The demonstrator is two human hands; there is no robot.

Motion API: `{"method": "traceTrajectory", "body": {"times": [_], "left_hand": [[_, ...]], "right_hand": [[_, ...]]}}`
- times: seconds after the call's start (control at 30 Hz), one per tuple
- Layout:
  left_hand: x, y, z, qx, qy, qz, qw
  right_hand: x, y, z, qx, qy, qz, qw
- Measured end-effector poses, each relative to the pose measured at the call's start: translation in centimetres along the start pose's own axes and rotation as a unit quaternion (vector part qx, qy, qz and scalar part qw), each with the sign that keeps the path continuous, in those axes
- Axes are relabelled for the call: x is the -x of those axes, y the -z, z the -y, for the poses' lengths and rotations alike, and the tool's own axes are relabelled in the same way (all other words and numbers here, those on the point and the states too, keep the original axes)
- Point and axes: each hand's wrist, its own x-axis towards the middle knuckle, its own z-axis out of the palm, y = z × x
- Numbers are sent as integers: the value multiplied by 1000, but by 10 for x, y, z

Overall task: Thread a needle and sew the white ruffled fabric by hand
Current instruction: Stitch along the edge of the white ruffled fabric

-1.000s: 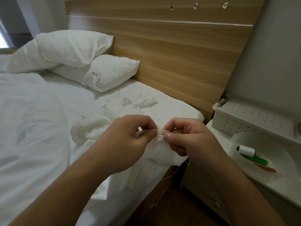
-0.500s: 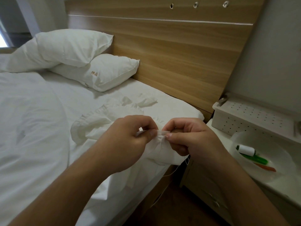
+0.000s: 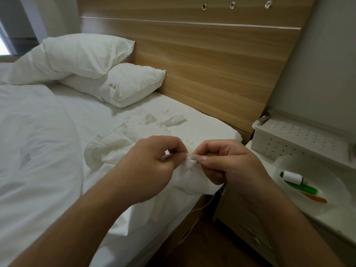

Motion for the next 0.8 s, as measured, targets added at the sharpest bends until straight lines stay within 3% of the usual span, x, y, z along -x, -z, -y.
{"method": "traceTrajectory", "body": {"times": [0.37,0.8], "left_hand": [[-2,-1,7,20,-6,9,1000],[-1,-4,13,140,-5,9,990]], "right_hand": [[-2,0,-6,-26,18,17,999],[-4,-4,-16,-104,50,33,993]]}}
